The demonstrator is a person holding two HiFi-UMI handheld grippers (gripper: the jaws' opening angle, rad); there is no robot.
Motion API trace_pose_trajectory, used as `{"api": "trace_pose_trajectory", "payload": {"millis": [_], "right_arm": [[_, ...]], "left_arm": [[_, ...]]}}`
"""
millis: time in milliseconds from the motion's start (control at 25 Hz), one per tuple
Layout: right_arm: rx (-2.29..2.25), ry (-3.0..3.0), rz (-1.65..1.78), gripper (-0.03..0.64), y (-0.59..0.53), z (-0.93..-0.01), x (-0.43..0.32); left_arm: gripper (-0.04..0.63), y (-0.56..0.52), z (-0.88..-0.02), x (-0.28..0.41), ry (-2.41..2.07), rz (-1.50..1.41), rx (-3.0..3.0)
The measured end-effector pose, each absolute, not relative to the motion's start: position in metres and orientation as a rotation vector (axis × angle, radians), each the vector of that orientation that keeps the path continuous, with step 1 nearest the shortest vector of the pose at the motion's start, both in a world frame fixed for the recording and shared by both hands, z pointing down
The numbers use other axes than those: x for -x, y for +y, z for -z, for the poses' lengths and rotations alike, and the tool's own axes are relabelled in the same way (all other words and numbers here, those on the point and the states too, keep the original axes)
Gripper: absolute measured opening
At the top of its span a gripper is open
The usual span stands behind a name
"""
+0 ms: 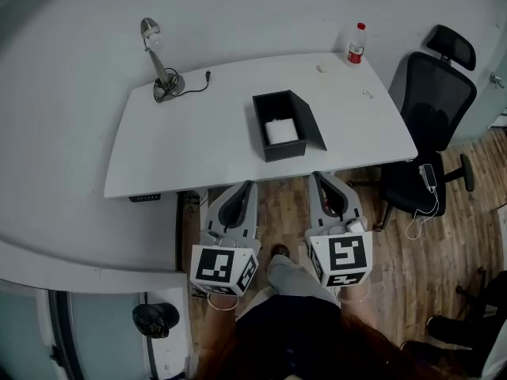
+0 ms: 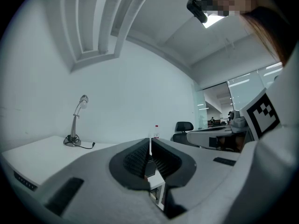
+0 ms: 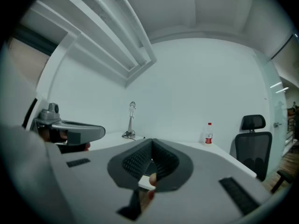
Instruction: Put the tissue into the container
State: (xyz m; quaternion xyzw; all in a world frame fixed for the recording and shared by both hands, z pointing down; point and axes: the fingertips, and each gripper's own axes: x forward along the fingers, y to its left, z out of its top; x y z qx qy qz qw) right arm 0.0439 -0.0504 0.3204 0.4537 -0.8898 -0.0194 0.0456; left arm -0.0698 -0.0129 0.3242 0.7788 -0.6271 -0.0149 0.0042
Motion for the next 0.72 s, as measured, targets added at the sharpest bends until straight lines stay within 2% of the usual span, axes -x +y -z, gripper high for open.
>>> {"api": "trace_pose_trajectory", "payload": {"millis": [720], "right_arm": [[-1.323, -2.751, 0.159, 0.020, 0.010, -0.310, -0.084]], "left_arm": [[0.034, 0.049, -0.319, 0.028, -2.040, 0.078, -2.413]]}}
